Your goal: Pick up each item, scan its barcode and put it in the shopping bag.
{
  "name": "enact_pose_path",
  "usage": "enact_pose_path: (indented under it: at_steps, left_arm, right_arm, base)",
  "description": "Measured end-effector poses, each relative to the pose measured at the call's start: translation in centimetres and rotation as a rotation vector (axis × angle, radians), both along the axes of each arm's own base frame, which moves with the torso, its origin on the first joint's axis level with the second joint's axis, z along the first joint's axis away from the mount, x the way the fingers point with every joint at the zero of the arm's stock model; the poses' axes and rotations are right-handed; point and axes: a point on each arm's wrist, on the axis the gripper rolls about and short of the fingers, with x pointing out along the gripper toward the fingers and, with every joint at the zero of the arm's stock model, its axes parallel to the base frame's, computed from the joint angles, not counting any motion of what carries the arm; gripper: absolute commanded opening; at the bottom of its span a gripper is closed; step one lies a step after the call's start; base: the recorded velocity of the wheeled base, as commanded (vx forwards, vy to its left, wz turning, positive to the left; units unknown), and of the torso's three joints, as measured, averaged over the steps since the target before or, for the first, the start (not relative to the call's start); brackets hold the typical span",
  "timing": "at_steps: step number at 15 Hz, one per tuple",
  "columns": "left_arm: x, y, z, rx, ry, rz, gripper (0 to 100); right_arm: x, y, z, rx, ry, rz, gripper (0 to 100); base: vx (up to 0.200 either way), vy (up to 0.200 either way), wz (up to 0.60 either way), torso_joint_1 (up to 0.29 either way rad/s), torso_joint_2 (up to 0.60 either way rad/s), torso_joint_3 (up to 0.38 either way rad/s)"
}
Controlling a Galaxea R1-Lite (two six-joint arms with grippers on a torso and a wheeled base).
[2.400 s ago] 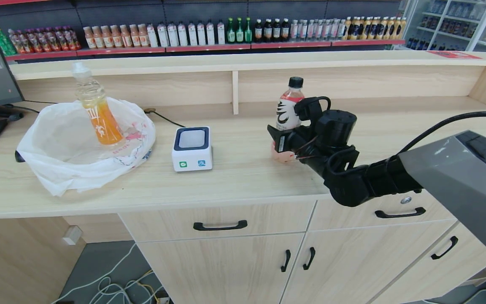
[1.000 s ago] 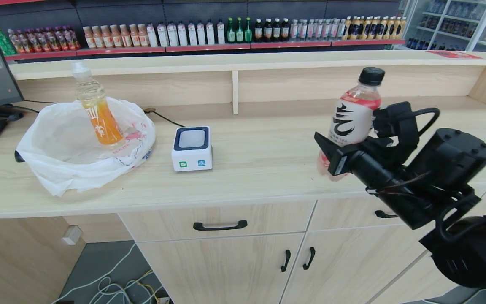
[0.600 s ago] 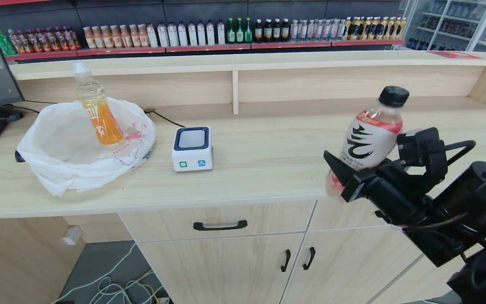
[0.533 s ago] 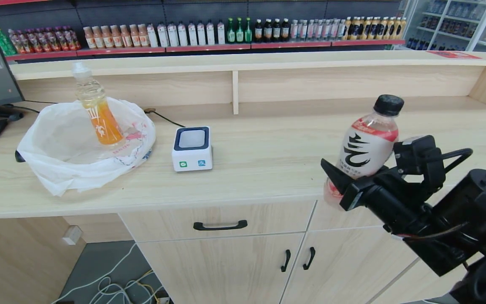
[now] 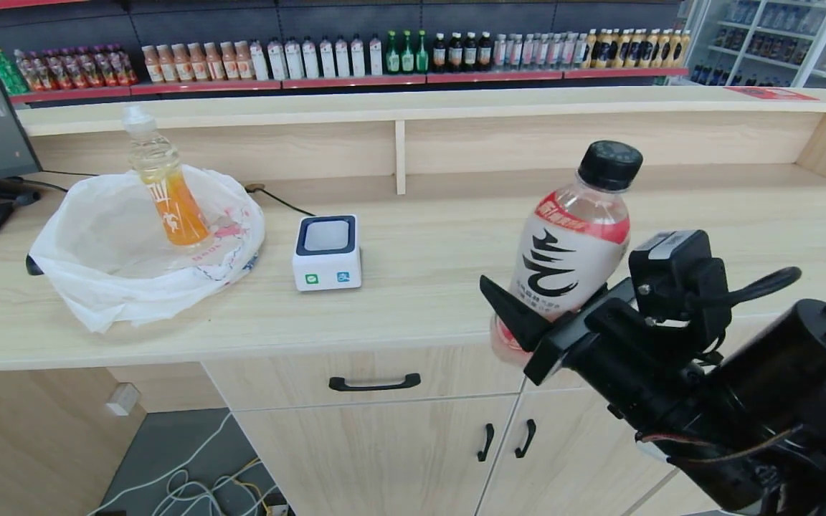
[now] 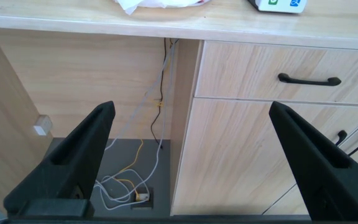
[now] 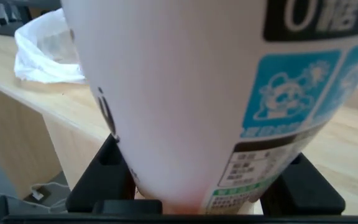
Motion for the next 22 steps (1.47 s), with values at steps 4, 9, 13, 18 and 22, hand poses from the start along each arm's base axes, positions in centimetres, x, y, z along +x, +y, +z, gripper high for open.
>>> enact_pose_path:
  at_steps: [4,9,13,18,22]
  left_arm:
    - [0.0,0.0,0.0,0.000,0.000,0.000,100]
    - [0.0,0.0,0.0,0.000,0.000,0.000,100]
    - [0.0,0.0,0.0,0.000,0.000,0.000,100]
    - [0.0,0.0,0.0,0.000,0.000,-0.001,100]
    - [0.0,0.0,0.0,0.000,0.000,-0.003,100]
  right_arm:
    - [-1.2,0.4,-0.9,-0.128,-0.045,0.010,0]
    - [-2.5,-0.1,-1.1,-0.388,-0.232,-0.046,0]
    - [-4.5,-0.5,-0.8,-0.592,-0.434,-0.048,0]
    - [-7.1,-1.1,-2.2,-0.772,-0.595,0.048,0]
    - [-7.6,-0.3,-1.6,-0.786,-0.659,0.036,0]
  base:
    - [0.000,0.000,0.00,0.000,0.00,0.000]
    - [0.000,0.000,0.00,0.000,0.00,0.000]
    - [0.000,0.000,0.00,0.000,0.00,0.000]
    - [0.000,0.000,0.00,0.000,0.00,0.000]
    - [0.000,0.000,0.00,0.000,0.00,0.000]
